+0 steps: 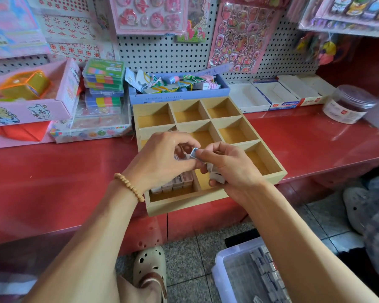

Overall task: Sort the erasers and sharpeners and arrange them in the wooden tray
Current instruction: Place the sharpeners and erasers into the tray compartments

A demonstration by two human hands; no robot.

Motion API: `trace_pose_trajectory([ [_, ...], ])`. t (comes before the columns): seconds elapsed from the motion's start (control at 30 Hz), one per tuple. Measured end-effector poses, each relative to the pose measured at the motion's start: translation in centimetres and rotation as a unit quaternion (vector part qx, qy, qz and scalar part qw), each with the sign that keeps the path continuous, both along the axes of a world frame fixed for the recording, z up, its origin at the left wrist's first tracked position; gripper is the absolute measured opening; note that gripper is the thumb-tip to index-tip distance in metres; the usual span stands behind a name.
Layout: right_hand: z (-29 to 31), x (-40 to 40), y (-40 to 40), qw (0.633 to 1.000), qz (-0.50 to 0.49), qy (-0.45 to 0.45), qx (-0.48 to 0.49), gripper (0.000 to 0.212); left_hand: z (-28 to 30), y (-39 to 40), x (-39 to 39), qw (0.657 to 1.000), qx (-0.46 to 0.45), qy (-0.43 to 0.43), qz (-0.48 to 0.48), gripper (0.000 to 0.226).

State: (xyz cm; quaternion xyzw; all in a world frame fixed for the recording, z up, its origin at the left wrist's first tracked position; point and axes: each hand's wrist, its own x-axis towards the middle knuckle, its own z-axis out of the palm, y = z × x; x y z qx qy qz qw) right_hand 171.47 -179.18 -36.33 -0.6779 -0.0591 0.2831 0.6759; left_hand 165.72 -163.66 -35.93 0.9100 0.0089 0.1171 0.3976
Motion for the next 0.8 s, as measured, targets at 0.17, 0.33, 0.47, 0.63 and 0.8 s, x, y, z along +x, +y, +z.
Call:
trace_pose_trajectory([
  [0.17,0.3,0.0,-0.5,1.000,0.011,0.015,0.012,0.013,0.1,0.6,0.0,1.000,-0.025,0.002,-0.002,0.020],
  [0.33,0.3,-0.5,-0.6,1.000,-0.002,0.001,-0.003,0.011,-0.2,0.4,-0.4,1.000,-0.012,0.014,0.015,0.045],
  [0.47,0.6,-1.2,-0.2,1.000,0.005,0.002,0.009,0.015,0.0,0.2,-0.7,0.998,-0.023,-0.003,0.056,0.043],
  [0.63,0.9,-1.0,-0.3,0.994,-0.059,0.079,0.047,0.027,0.0,2.4,-1.8,0.995,0.023,0.031,0.088,0.031],
  [0.8,0.5,-0.2,0.0,0.972,-0.091,0.173,0.131,0.030,-0.6,3.6,-2.7,0.988,0.094,0.089,0.089,0.027],
])
